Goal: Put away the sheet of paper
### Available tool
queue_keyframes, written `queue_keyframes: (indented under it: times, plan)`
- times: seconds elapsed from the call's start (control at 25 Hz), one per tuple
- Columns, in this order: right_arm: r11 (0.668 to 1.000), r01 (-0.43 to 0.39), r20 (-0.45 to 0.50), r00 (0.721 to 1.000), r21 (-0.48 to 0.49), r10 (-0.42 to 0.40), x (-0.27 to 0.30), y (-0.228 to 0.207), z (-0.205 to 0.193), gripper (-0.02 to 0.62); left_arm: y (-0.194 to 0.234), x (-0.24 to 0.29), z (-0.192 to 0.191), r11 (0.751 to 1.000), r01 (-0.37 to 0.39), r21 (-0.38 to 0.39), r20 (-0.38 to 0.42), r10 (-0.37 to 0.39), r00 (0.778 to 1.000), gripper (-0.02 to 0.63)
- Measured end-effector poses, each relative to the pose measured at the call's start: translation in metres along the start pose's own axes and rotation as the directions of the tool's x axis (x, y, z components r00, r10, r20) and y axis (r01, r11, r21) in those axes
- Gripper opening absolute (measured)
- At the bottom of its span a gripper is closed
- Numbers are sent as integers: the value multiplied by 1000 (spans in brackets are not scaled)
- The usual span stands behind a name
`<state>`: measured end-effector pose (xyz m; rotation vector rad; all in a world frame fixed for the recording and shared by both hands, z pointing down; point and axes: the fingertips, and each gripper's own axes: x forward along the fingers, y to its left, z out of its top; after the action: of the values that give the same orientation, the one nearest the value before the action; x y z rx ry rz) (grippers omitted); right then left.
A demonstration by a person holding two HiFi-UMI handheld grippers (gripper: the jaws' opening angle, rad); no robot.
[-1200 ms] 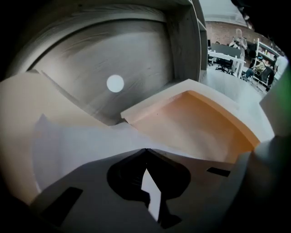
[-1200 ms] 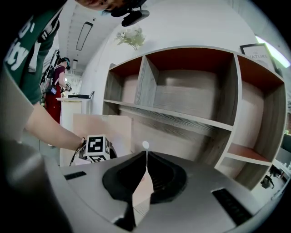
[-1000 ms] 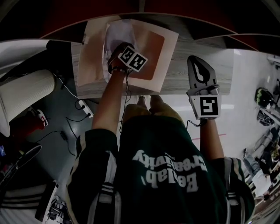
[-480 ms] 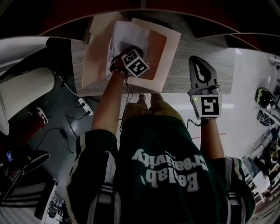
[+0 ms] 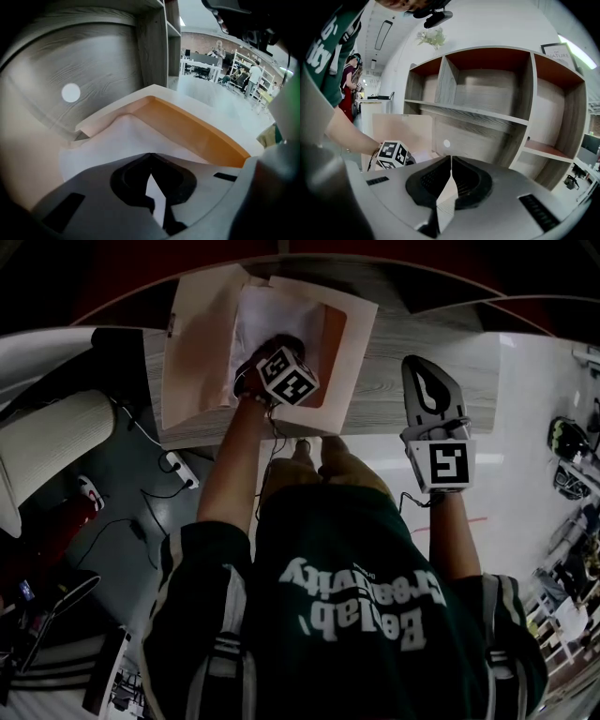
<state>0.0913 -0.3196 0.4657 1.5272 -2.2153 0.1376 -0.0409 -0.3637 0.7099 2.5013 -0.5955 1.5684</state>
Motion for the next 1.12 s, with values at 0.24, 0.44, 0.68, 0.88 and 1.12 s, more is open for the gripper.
queue_keyframes:
  times: [0.24, 0.44, 0.68, 0.88, 1.12]
  plan:
    - [1000, -3, 0, 1000, 9, 3, -1, -2, -6, 37, 46, -22, -32, 988, -127, -85, -19, 126, 992, 18]
    - [1000, -9, 2, 1000, 13, 9, -1, -3, -8, 37, 48, -12, -49, 988, -130, -82, -89, 123, 988, 18]
    - [1000, -2, 1, 1000, 20, 2, -2, -9, -12, 37, 33, 0, -39, 994, -103, -47, -93, 99, 991, 18]
    - [1000, -1, -3, 1000, 21, 1, -1, -7, -13, 37, 24, 3, -32, 996, -79, -36, -83, 76, 994, 18]
    - [1000, 0, -2, 1000, 28, 0, -1, -13, -13, 37, 4, 8, -16, 999, -10, -34, -59, 8, 998, 18]
